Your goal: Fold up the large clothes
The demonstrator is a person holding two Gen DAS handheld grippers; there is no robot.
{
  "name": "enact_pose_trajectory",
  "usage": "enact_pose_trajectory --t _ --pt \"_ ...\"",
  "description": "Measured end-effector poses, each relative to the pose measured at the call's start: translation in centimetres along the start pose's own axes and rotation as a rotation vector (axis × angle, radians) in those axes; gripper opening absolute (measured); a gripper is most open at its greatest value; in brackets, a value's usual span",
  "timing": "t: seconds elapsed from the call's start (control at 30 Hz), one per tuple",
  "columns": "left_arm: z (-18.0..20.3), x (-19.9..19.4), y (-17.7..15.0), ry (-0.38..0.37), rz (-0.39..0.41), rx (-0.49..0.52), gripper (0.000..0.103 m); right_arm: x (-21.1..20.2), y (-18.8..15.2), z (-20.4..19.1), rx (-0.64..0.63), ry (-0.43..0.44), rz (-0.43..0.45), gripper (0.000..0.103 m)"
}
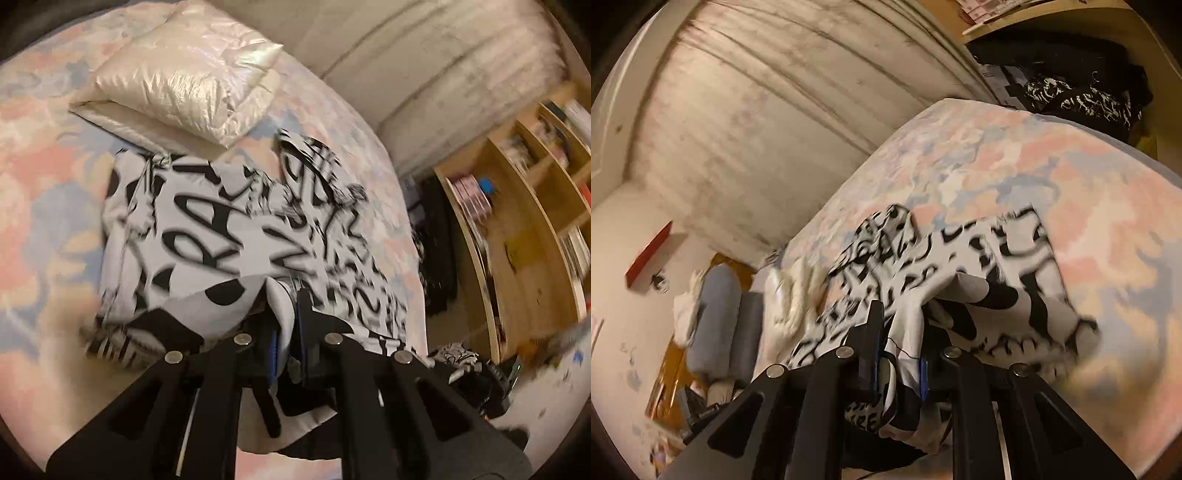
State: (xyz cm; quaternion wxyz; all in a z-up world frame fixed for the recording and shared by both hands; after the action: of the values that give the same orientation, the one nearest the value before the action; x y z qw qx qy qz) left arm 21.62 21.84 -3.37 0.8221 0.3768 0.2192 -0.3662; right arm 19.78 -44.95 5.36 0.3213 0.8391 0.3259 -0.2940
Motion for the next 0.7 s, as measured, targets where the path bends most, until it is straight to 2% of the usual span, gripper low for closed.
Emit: enact_pose_trajectory --t 0.07,0.13,0.17,0.2,0.23,0.27,0.3,0.4,0.53,0.63,0.7 --pt "-0.6 2.7 2.6 0.016 0.006 -0.034 0.01 4.0 3.1 0.0 0.029 -0.038 -0.007 0.026" --pt "-1.5 5.5 4.8 -0.005 0.002 -0.071 0.015 7.9 5.8 0.1 0.041 -0.052 0.013 0.061" --pt "-1.8 6.7 5.6 -0.02 -0.006 -0.084 0.021 9.1 6.6 0.4 0.037 -0.064 0.031 0.07" --pt "-2.2 7.9 6.4 -0.028 -0.008 -0.092 0.033 10.6 7.5 0.4 0.03 -0.085 0.052 0.081" --pt "-2.5 8.8 7.1 -0.038 0.002 -0.097 0.04 12.0 8.2 0.3 0.02 -0.093 0.06 0.083" --pt "-2.8 9.4 7.6 -0.038 0.015 -0.094 0.053 13.2 8.9 0.5 0.016 -0.096 0.053 0.083" --pt "-2.9 9.7 7.9 -0.029 0.025 -0.086 0.06 14.1 9.0 0.8 0.011 -0.099 0.038 0.083" --pt "-3.2 11.3 8.9 0.029 0.018 -0.021 0.062 17.2 9.6 1.6 -0.036 -0.145 -0.007 0.083" --pt "-3.0 13.9 9.2 0.176 -0.047 0.172 0.062 20.2 8.8 3.0 -0.152 -0.229 -0.067 0.083" --pt "-3.6 15.6 8.9 0.268 -0.086 0.276 0.062 22.8 8.2 4.7 -0.214 -0.271 -0.109 0.083" --pt "-4.1 16.4 8.8 0.3 -0.101 0.315 0.062 24.6 7.9 5.5 -0.269 -0.293 -0.141 0.083"
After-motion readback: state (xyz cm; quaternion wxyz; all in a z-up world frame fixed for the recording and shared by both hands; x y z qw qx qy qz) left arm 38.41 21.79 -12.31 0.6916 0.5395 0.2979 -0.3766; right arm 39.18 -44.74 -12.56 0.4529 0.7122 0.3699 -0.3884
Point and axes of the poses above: each gripper's, at about its wrist camera, not at the fingertips, and x roughly the way its jaws point, z to its right, y to its top, the point moved 1 cm from there along x, roughly the way its jaws point, and after that the axes turned 9 degrees about x, right-handed, at the moved point
